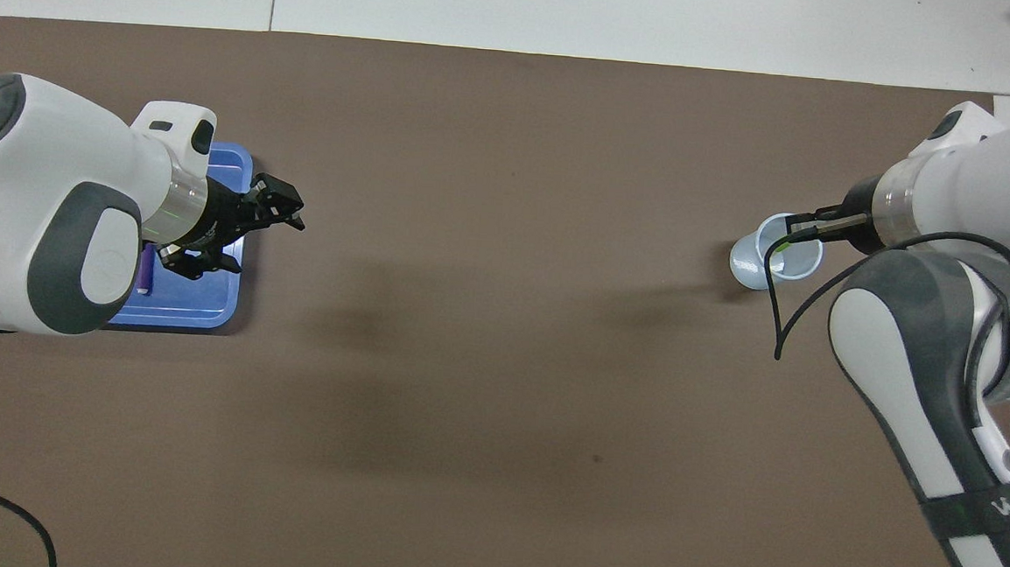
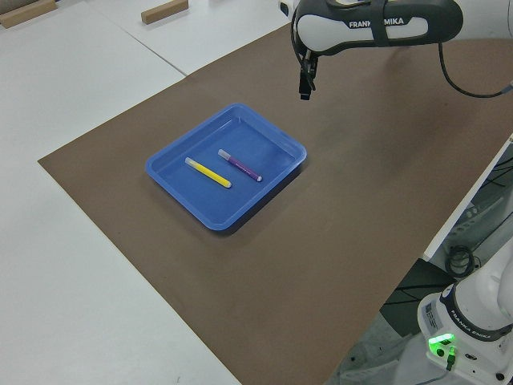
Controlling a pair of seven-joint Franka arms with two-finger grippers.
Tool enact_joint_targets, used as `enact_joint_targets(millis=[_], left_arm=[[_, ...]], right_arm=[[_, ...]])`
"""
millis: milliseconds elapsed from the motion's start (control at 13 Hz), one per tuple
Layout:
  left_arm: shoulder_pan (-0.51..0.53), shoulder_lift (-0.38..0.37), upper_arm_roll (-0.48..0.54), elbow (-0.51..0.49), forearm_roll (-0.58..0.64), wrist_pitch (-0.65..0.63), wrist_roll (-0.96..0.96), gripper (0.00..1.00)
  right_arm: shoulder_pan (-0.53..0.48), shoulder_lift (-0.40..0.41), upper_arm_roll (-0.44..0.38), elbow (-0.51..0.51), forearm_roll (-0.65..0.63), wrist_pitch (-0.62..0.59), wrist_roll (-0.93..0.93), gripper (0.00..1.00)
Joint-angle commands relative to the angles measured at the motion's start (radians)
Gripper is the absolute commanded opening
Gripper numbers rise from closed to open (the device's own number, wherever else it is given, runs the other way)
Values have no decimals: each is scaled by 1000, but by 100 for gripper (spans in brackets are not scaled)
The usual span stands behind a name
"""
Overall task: Transfer and insert pens with both arms
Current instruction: 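Insert the green pen into the cup while the left gripper reaches the purple pen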
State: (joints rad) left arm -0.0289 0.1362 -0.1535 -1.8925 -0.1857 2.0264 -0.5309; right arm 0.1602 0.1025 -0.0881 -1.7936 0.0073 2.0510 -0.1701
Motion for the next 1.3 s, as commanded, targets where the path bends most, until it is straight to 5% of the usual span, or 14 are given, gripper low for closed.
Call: enact_joint_targets(millis=[0,690,1226], left_arm=[[64,-14,-4,-27,31,-12,136,99],[236,158,-6,68,183,63,461,98],[262,235,-6,81,246,184,486,95]], right_arm=[[-48,2,11,2,-20,23,-100,0],[-73,17,13,-76,65,133,-101,0],[-68,11,14,-133,74,193,-63,0]])
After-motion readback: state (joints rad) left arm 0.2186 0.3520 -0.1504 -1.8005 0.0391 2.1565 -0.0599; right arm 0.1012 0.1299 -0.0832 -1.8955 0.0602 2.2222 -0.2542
